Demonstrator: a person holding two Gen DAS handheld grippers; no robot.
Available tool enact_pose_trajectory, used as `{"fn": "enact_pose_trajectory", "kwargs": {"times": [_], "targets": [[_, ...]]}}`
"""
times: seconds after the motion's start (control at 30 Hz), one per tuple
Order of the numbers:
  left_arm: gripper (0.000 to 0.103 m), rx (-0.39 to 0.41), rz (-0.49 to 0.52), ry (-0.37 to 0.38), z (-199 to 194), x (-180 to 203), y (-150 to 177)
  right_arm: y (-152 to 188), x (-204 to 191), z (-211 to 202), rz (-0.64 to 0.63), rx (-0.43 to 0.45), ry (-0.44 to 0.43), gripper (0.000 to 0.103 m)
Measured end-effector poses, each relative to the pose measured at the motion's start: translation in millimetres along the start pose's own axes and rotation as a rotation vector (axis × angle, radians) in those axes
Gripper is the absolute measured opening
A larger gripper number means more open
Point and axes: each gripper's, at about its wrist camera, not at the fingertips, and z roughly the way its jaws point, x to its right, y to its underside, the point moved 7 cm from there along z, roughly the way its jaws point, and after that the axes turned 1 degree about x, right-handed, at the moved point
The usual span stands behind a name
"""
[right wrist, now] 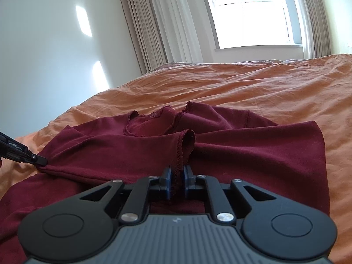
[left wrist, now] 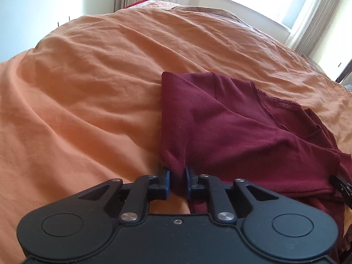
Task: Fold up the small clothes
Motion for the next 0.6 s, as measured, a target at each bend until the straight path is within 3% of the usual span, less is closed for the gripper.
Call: {"fn": "enact_pose_trajectory", "kwargs": {"times": [0.13,0.2,0.33,0.47,0.6], "targets": [[0.037,0.024,-0.024,0.032,-8.7,-2.3,9.0,0.8,4.2,-25.3,0.006,0.020,-0.021,0.064],[0.044,0.039,-0.026,0.041,-15.8,-1.4,12.2,5.9,5.2,-42.8,-0.010,0.028,-0.017,0.072],[0.070,0.071,-0.035,0.038,-34.7,-0.7,24.3,28.2,11.2,-87.4,-0.015,0.034,-0.011,0.092],[0.084,0.122,-0.019,0.057,-63.6,0.5,45.3,60.1,17.1,-136.8,0.002,0.025,0.003,0.098],[0.090,0.143,-0.001,0.103,-90.9,2.6,80.0,87.7,18.2,-179.5,0.049,0.028,0.002,0.103]]}}
